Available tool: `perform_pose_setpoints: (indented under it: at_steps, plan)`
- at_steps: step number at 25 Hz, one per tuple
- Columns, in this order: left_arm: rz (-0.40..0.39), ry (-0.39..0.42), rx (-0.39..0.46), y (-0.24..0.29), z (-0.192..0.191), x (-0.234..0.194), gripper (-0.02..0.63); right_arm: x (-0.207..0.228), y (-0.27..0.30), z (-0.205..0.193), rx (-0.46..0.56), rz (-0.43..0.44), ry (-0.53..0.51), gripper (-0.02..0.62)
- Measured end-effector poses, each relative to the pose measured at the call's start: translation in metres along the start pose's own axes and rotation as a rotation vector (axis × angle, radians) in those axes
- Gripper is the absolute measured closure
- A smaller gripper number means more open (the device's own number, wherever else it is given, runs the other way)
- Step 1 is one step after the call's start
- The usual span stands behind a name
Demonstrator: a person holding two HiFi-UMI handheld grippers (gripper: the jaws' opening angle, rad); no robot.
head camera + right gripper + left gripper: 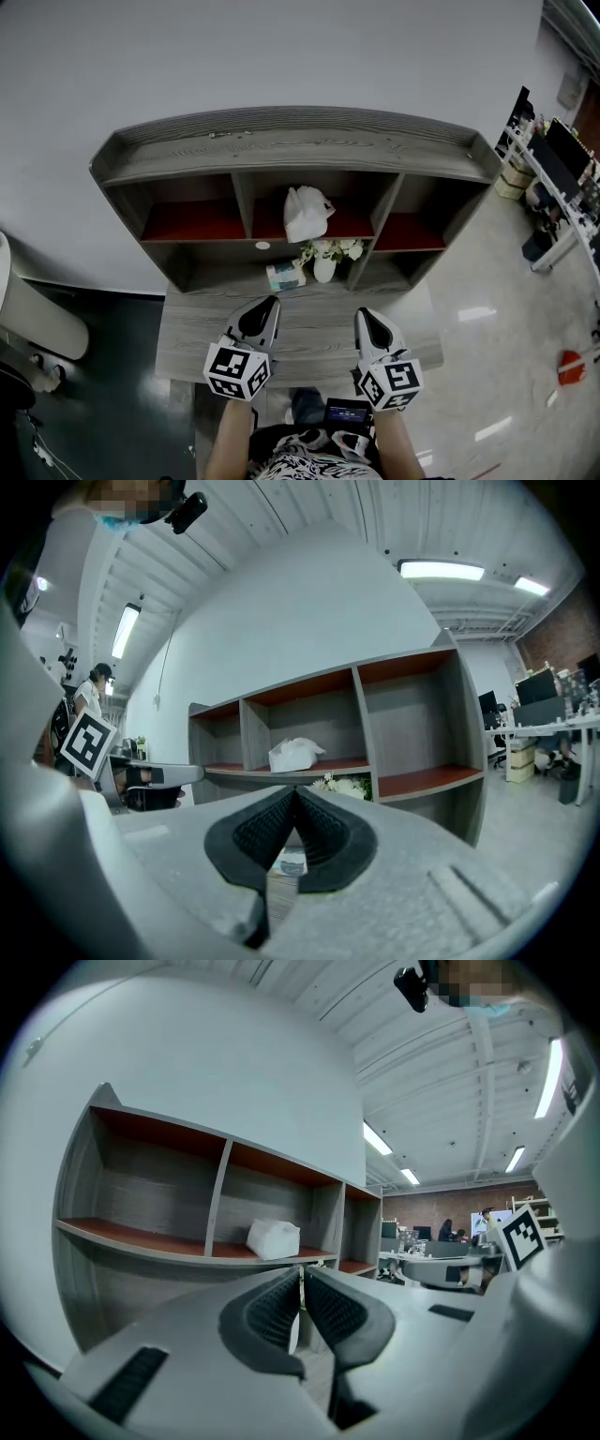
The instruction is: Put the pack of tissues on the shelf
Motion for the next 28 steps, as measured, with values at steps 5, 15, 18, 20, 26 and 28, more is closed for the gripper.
perform_pose_setpoints:
  at_steps: [5,15,18,20,26,28]
  plan:
    - [0.003,0.001,-0.009,-0.0042,-0.0036,-0.0003,0.589,-0.0024,-0.0044,-0.0013,0.002,-0.012,0.005,0.594]
    - [-0.013,0.009,-0.009,-0.0035,-0.0046,0.0029,0.594,-0.0026,-0.0085,-0.0023,-0.005,-0.019,0.0,0.594]
    - [-0.025,0.001,-0.002,-0.002,-0.0032,0.0032,0.594,-0.0012,-0.0085,-0.0021,-0.005,-0.022,-0.002,0.594]
    - [-0.033,-0.006,0.001,-0.001,-0.0031,0.0032,0.594,-0.0017,-0.0077,-0.0029,-0.006,-0.021,-0.005,0.594]
    - [-0.046,-0.021,-0.002,-0.0023,-0.0046,0.0036,0.595,-0.0052,-0.0089,-0.0062,-0.012,-0.021,-0.007,0.592]
    - [-0.048,-0.027,0.001,-0.0032,-0.004,0.0028,0.594,-0.0062,-0.0088,-0.006,-0.012,-0.02,-0.006,0.594]
Point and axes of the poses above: the fingertips, and each gripper's own axes: y forward along the fingers, x to its right, z out of its top, the point moved 4 cm from there along -y, backward along the fingers, and after that the axes turned 7 degrees about -x, right-handed, at the moved point
